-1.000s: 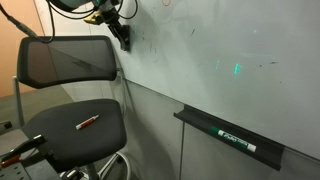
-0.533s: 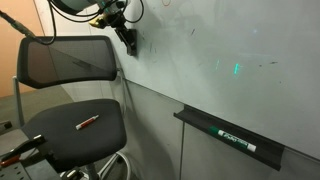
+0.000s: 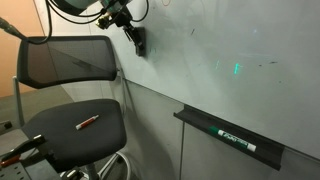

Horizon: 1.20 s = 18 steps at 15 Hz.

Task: Use the duster to erase some of the writings at the bottom of the whiteboard

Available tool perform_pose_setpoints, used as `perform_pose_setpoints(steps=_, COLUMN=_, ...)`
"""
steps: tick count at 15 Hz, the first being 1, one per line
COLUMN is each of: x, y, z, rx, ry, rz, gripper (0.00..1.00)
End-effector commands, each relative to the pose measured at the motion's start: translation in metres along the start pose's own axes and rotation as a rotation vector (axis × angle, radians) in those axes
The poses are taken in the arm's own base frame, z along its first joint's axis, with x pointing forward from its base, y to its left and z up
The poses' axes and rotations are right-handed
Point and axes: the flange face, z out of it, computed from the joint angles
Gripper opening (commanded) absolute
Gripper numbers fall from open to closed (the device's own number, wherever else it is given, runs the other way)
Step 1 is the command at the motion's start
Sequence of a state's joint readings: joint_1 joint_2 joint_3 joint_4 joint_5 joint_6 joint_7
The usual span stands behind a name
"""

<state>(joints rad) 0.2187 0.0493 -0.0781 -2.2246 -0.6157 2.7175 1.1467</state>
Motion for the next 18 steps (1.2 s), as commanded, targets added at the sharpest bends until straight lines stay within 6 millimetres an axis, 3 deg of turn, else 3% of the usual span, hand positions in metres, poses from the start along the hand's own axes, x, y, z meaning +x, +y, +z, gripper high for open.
perform_pose_setpoints(steps=1, x=0.02, y=0.019, z=-0.015, rx=0.006, ry=0.088, rz=0.057, gripper=0.33)
perform_pose_setpoints(steps=9, x=0.01, y=-0.004, z=-0.045, rx=-0.005, ry=0.194, rz=0.02, gripper=0.33)
perform_pose_setpoints(steps=18, x=-0.005, y=-0.046, z=-0.093, rx=0.039, ry=0.335, rz=-0.05, gripper=0.33)
